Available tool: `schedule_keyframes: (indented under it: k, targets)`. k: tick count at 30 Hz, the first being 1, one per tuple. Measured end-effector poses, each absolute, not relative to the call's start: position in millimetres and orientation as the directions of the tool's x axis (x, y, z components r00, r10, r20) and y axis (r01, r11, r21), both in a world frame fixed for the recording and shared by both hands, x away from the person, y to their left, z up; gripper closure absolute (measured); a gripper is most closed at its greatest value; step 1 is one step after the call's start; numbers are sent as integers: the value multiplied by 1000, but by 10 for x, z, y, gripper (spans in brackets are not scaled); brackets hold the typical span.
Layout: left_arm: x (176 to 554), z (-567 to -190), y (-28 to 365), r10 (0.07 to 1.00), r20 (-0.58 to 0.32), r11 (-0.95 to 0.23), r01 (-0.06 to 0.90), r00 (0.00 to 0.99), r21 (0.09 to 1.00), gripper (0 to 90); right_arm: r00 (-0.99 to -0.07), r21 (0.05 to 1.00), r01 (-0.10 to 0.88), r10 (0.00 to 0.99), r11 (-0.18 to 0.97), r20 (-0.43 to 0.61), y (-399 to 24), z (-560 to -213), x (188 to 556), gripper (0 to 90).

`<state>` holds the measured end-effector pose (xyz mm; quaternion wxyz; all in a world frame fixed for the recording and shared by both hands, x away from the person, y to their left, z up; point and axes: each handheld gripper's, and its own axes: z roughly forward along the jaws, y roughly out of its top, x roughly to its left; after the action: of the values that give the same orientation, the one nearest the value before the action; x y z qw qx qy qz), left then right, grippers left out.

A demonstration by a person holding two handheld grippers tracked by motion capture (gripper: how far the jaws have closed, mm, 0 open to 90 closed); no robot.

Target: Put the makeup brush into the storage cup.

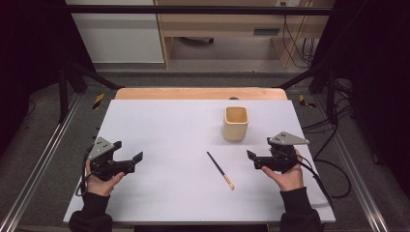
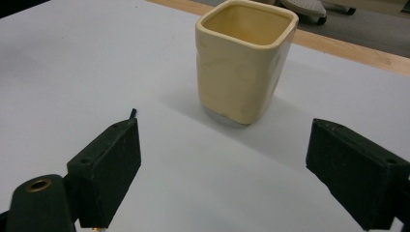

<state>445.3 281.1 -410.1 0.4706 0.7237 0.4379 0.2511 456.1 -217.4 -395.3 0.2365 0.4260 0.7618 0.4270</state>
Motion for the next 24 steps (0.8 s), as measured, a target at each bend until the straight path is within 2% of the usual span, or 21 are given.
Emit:
schedule_keyframes:
  k: [7,14,24]
  targets:
    - [4444,-4117,2811,869,-36,-193,405,493,894,82,-535,834,466,845,296,-2,-2067,-3915,4560,153]
    - [4445,-4120,2812,869,-32,-199,407,495,892,84,-565,781,493,824,384,-49,-1782,-3868,4602,193]
    - [4461,-4153,2803,869,-19,-219,418,495,882,86,-573,728,543,818,418,-42,-1555,-3991,4703,228]
